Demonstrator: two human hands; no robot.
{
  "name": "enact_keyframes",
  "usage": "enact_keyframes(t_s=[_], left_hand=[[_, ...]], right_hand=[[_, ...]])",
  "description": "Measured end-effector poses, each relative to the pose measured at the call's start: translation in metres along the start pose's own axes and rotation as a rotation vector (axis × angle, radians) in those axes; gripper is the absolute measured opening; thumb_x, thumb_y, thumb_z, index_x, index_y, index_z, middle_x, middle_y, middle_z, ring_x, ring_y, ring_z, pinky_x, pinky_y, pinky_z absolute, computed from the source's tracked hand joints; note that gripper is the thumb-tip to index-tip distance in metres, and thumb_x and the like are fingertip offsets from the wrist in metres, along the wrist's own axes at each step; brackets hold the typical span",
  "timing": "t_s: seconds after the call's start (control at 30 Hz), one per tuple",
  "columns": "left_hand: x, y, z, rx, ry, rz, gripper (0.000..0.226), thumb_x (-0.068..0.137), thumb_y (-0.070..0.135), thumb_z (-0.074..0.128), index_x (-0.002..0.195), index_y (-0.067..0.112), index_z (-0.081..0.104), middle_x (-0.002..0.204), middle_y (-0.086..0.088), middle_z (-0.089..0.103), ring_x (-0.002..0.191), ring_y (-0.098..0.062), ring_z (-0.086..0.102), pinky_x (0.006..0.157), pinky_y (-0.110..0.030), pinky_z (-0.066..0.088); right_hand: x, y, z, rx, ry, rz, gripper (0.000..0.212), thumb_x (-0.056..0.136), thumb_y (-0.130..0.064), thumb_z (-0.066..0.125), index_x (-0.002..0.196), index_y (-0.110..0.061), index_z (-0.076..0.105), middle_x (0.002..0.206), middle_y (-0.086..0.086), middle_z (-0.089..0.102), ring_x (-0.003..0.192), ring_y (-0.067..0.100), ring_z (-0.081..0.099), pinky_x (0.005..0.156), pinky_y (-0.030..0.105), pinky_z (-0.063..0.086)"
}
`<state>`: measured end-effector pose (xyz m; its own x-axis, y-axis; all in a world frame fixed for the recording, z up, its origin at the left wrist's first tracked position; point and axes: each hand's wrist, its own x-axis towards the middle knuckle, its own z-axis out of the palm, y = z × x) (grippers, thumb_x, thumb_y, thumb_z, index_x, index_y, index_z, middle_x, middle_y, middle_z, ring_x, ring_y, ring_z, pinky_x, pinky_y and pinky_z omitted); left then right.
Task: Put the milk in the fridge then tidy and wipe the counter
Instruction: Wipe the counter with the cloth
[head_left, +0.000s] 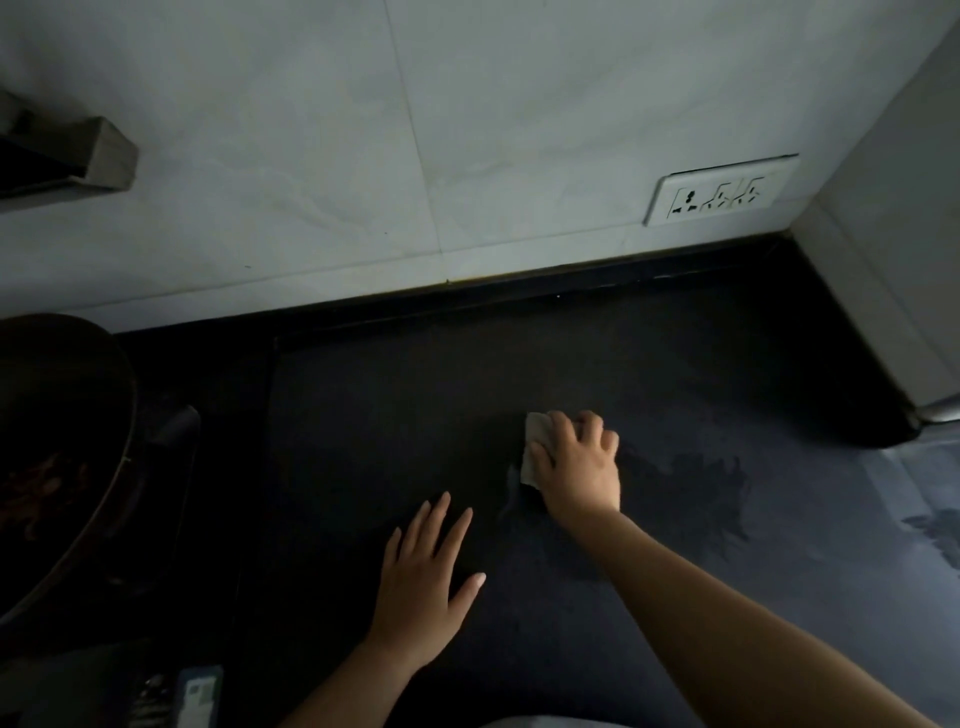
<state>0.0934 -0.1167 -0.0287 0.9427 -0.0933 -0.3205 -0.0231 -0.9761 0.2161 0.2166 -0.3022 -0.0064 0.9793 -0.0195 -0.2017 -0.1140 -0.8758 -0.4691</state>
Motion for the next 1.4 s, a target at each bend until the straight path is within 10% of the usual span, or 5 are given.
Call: enact_keyframes(t_s=[0.2,0.5,0.97,1.2,1.4], left_hand=[[0.000,-0.002,0.002,-0.042,0.014,0.002,0.067,0.086,0.062,0.026,0.144,0.044,-0.004,0.151,0.016,-0.023,0.138,-0.005,-0.022,0.114,-0.039,0.001],[0.000,-0.001,0.001,-0.029,0.018,0.010,0.068,0.088,0.060,0.030,0.145,0.040,-0.001,0.152,0.012,-0.020,0.139,-0.009,-0.020,0.114,-0.041,0.000],[-0.014,-0.002,0.005,-0.085,0.039,0.018,0.068,0.089,0.054,0.041,0.147,0.033,0.013,0.159,0.002,-0.001,0.146,-0.019,-0.001,0.114,-0.044,0.011],[-0.024,0.004,0.007,-0.069,0.021,-0.009,0.069,0.090,0.053,0.040,0.147,0.030,0.011,0.159,-0.001,-0.004,0.146,-0.020,-0.002,0.114,-0.045,0.010],[-0.025,0.003,0.010,-0.069,0.051,0.002,0.069,0.088,0.052,0.045,0.147,0.029,0.016,0.159,-0.002,0.001,0.146,-0.021,0.002,0.113,-0.046,0.013]], right_hand=[[-0.052,0.026,0.013,-0.069,-0.139,-0.310,0.057,0.086,-0.056,0.042,0.137,-0.039,0.025,0.141,0.000,0.025,0.122,0.022,0.029,0.092,0.037,0.046],[-0.002,0.010,-0.004,-0.005,-0.014,-0.007,0.047,0.091,-0.044,0.043,0.135,-0.030,0.033,0.138,0.007,0.029,0.121,0.028,0.031,0.091,0.044,0.045],[-0.100,0.058,-0.006,-0.037,-0.202,-0.436,0.051,0.087,-0.044,0.052,0.135,-0.034,0.038,0.134,0.002,0.036,0.114,0.022,0.037,0.090,0.034,0.043],[-0.068,0.034,-0.007,-0.002,-0.004,0.044,0.046,0.089,-0.041,0.048,0.132,-0.029,0.037,0.138,0.009,0.030,0.120,0.032,0.030,0.089,0.045,0.042],[-0.123,0.039,0.021,-0.155,-0.154,-0.284,0.059,0.086,-0.057,0.038,0.138,-0.036,0.021,0.144,0.003,0.024,0.128,0.026,0.027,0.098,0.041,0.038]])
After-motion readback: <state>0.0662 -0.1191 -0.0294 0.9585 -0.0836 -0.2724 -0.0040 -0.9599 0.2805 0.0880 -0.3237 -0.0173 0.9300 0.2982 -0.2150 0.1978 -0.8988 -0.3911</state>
